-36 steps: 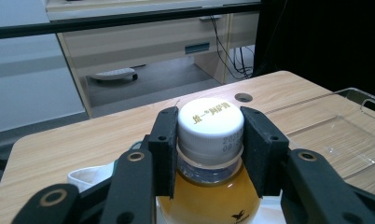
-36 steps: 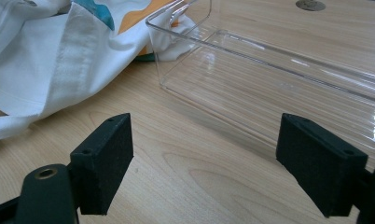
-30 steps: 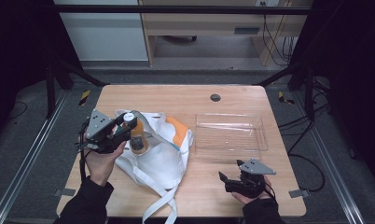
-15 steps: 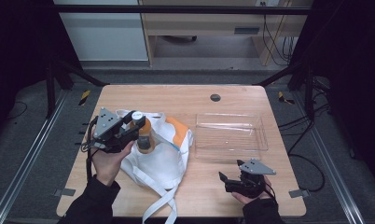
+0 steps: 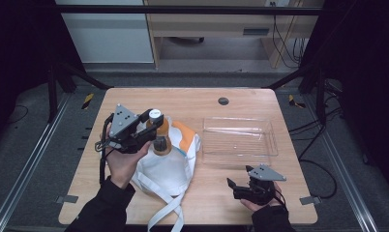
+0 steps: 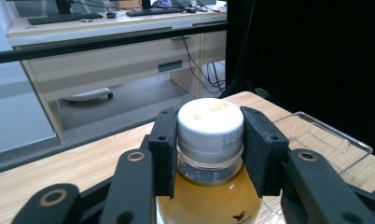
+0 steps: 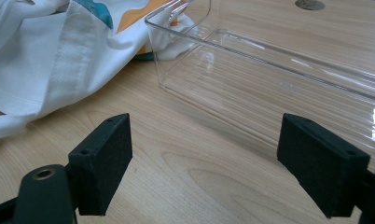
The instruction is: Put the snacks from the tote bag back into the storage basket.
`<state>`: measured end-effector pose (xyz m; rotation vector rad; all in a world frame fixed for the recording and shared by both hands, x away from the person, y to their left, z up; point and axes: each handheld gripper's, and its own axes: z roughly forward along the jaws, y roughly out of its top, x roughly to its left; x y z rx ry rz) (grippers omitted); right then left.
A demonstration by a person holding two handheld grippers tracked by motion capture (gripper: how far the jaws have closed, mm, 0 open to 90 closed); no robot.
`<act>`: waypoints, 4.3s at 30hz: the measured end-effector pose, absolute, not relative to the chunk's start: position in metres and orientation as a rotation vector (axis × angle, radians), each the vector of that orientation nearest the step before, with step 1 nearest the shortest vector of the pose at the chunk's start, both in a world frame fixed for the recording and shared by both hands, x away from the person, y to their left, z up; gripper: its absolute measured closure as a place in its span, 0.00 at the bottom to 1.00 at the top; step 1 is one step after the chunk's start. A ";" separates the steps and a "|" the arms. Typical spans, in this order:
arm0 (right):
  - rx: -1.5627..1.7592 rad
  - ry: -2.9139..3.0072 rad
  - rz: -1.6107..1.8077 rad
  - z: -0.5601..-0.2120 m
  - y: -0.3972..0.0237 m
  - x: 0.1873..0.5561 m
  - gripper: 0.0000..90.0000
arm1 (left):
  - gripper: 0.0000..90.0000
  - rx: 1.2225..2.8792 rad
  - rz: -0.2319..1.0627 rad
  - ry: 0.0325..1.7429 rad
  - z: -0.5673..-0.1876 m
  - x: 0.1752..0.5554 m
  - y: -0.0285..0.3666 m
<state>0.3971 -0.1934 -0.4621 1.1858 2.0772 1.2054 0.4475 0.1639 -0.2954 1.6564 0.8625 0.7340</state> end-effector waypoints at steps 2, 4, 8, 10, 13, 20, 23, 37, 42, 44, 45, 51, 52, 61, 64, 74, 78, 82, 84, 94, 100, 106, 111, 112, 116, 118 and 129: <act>1.186 2.077 1.206 -0.462 -0.193 0.397 0.20 | 0.65 1.655 0.728 0.863 -0.293 0.448 0.160; 1.185 2.077 1.207 -0.462 -0.193 0.397 0.20 | 0.65 1.652 0.724 0.860 -0.292 0.450 0.156; 1.186 2.078 1.208 -0.462 -0.193 0.397 0.20 | 0.65 1.650 0.719 0.854 -0.289 0.452 0.149; 1.185 2.078 1.208 -0.462 -0.193 0.397 0.20 | 0.65 1.651 0.714 0.851 -0.289 0.453 0.145; 1.186 2.078 1.211 -0.462 -0.193 0.397 0.20 | 0.65 1.649 0.707 0.848 -0.288 0.456 0.138; 1.183 2.080 1.214 -0.462 -0.193 0.397 0.20 | 0.65 1.662 0.697 0.836 -0.287 0.460 0.127; 1.186 2.081 1.224 -0.462 -0.193 0.397 0.20 | 0.65 1.665 0.689 0.833 -0.287 0.461 0.121; 1.177 2.081 1.221 -0.462 -0.194 0.397 0.20 | 0.65 1.684 0.668 0.810 -0.291 0.471 0.090; 1.177 2.082 1.222 -0.462 -0.194 0.397 0.20 | 0.65 1.683 0.660 0.802 -0.293 0.474 0.081; 1.176 2.082 1.224 -0.462 -0.194 0.397 0.20 | 0.65 1.687 0.657 0.798 -0.294 0.475 0.078; 1.178 2.082 1.224 -0.462 -0.194 0.397 0.20 | 0.65 1.692 0.655 0.794 -0.294 0.477 0.074; 1.174 2.083 1.225 -0.462 -0.194 0.397 0.20 | 0.65 1.696 0.650 0.790 -0.295 0.480 0.065; 1.174 2.083 1.226 -0.462 -0.194 0.397 0.20 | 0.65 1.698 0.648 0.790 -0.296 0.480 0.063; 1.173 2.084 1.229 -0.462 -0.194 0.397 0.20 | 0.65 1.711 0.637 0.775 -0.300 0.487 0.047; 1.174 2.084 1.229 -0.462 -0.194 0.397 0.20 | 0.65 1.720 0.633 0.772 -0.303 0.490 0.042; 1.178 2.085 1.232 -0.462 -0.194 0.397 0.20 | 0.65 1.742 0.617 0.777 -0.317 0.501 0.027; 1.179 2.084 1.232 -0.462 -0.194 0.397 0.20 | 0.65 1.747 0.614 0.777 -0.323 0.504 0.023; 1.178 2.086 1.233 -0.462 -0.194 0.397 0.20 | 0.65 1.757 0.613 0.775 -0.328 0.506 0.021; 1.179 2.086 1.233 -0.462 -0.194 0.397 0.20 | 0.65 1.756 0.608 0.781 -0.332 0.507 0.019; 1.176 2.087 1.231 -0.462 -0.194 0.397 0.20 | 0.65 1.782 0.602 0.792 -0.346 0.512 0.020; 1.176 2.089 1.231 -0.462 -0.193 0.397 0.20 | 0.65 1.797 0.590 0.805 -0.357 0.513 0.020; 1.177 2.089 1.229 -0.463 -0.193 0.397 0.20 | 0.65 1.812 0.580 0.813 -0.367 0.513 0.020; 1.180 2.091 1.227 -0.463 -0.193 0.397 0.20 | 0.65 1.828 0.572 0.819 -0.376 0.514 0.020; 1.181 2.091 1.227 -0.463 -0.193 0.397 0.20 | 0.65 1.832 0.572 0.820 -0.377 0.514 0.020; 1.182 2.092 1.228 -0.463 -0.193 0.397 0.20 | 0.65 1.842 0.568 0.825 -0.381 0.514 0.020; 1.179 2.092 1.226 -0.463 -0.193 0.397 0.20 | 0.65 1.852 0.570 0.824 -0.384 0.513 0.019; 1.179 2.093 1.228 -0.463 -0.193 0.397 0.20 | 0.65 1.854 0.562 0.828 -0.393 0.512 0.020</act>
